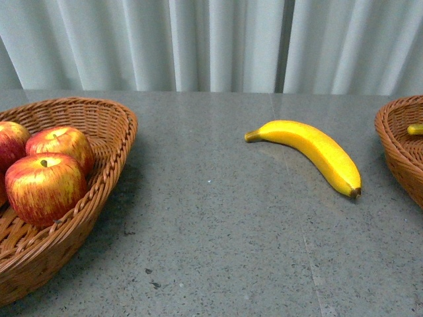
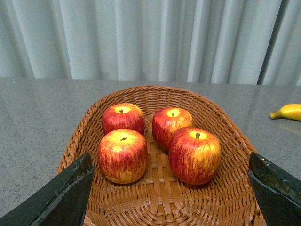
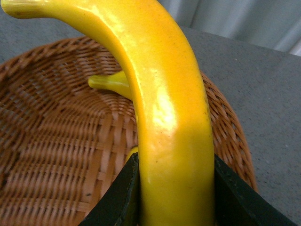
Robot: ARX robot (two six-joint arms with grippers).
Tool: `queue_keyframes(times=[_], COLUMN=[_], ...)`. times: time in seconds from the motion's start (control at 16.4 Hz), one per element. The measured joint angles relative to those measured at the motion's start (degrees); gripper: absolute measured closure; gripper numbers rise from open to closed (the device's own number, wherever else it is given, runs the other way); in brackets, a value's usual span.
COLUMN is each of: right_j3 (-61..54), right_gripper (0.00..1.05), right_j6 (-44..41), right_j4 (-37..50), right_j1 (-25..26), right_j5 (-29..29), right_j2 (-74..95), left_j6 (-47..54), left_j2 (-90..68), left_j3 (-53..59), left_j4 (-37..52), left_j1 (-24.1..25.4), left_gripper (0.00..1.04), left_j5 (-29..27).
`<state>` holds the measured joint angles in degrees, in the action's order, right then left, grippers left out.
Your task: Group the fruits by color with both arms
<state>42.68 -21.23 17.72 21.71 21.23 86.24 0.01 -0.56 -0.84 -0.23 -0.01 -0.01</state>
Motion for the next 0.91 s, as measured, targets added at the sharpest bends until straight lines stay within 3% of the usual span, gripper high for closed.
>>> queue_keyframes(times=[0.37,0.73,0.91], right_j3=[0.1,2.3,4.5], right_gripper=[0.7,0.04,0.06], right_j6=[-6.4,-6.3,-3.8], right_j4=[-0.9,-3.5,-6.8], right_j1=[3.2,3.3,0.4], right_j5=[2.0,3.5,4.2], right_j2=[3.7,1.4,-2.9], left_j6=[0.0,0.0,0.0], left_j2=[0.0,0.0,0.0], left_j3=[0.0,0.0,0.0], left_j4=[0.0,0.0,0.0], left_j1=[0.0,0.0,0.0], left_gripper=[0.07,0.07,0.07], left_j5=[0.0,0.0,0.0])
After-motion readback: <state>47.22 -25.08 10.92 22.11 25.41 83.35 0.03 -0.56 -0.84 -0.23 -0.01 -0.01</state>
